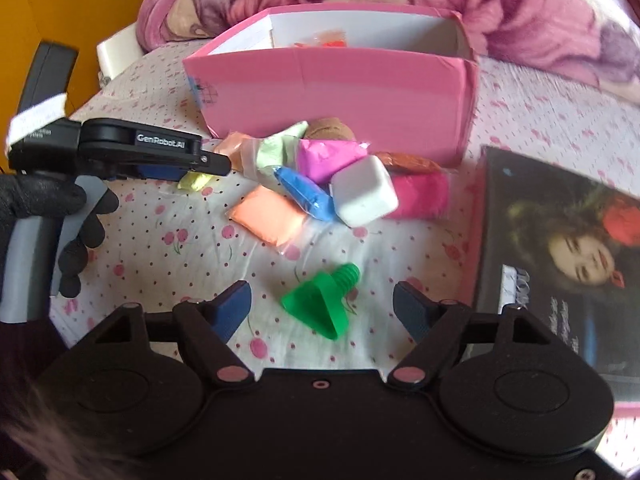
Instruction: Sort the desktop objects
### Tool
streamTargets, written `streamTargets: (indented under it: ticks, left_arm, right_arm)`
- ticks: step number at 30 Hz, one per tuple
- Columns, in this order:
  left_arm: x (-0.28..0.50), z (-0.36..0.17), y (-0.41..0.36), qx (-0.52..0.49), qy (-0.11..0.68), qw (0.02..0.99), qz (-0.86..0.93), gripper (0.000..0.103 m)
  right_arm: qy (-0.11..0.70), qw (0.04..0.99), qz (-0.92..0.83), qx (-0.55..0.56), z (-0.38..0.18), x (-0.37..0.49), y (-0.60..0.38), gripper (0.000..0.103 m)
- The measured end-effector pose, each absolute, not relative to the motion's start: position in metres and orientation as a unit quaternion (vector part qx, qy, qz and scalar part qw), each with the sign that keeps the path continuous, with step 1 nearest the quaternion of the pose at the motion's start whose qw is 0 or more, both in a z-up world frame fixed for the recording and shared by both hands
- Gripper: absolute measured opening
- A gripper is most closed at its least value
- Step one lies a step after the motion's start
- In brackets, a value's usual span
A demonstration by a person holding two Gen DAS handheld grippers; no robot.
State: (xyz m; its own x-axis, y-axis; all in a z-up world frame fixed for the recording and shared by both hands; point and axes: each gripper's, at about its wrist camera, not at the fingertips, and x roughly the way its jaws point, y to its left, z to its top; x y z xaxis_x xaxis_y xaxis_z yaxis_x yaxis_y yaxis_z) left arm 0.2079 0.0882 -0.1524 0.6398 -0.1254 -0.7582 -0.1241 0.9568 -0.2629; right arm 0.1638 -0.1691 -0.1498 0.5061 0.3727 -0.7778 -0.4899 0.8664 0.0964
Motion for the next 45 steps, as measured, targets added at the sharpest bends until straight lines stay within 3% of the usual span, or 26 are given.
streamTargets:
  ticks: [4, 6, 7, 8, 19, 38, 45]
  left_arm:
    - [0.208, -0.153, 0.090, -0.149, 0.423, 0.894, -0.003, 0.061]
    - [0.208, -0.153, 0.092, -0.154, 0.421, 0.894, -0.004, 0.061]
    - [0.208, -0.153, 0.092, -0.155, 0.420, 0.894, -0.004, 0.061]
    - [0.208, -0.153, 0.092, -0.157, 0.420, 0.894, -0.003, 0.061]
    - [0.206, -0.152, 0.093, -0.167, 0.413, 0.895, -0.004, 0.061]
    - [0.205, -0.155, 0.082, -0.152, 0.418, 0.896, -0.016, 0.061]
    - [0.206, -0.156, 0.081, -0.146, 0.414, 0.898, -0.016, 0.061]
  right_arm:
    - [0.434, 0.861, 0.243, -0.110, -0.163, 0.163, -0.153, 0.077]
    - [0.429, 0.863, 0.230, -0.136, -0.164, 0.159, -0.150, 0.061]
    - [0.430, 0.863, 0.227, -0.133, -0.167, 0.159, -0.151, 0.042]
    - [0.433, 0.863, 0.228, -0.124, -0.168, 0.160, -0.152, 0.040]
    - [0.423, 0.871, 0.228, -0.105, -0.148, 0.156, -0.160, 0.040]
    - [0.342, 0.903, 0.260, -0.025, -0.041, 0.258, -0.143, 0.040]
    - [0.351, 0.899, 0.263, -0.016, -0.047, 0.300, -0.123, 0.040]
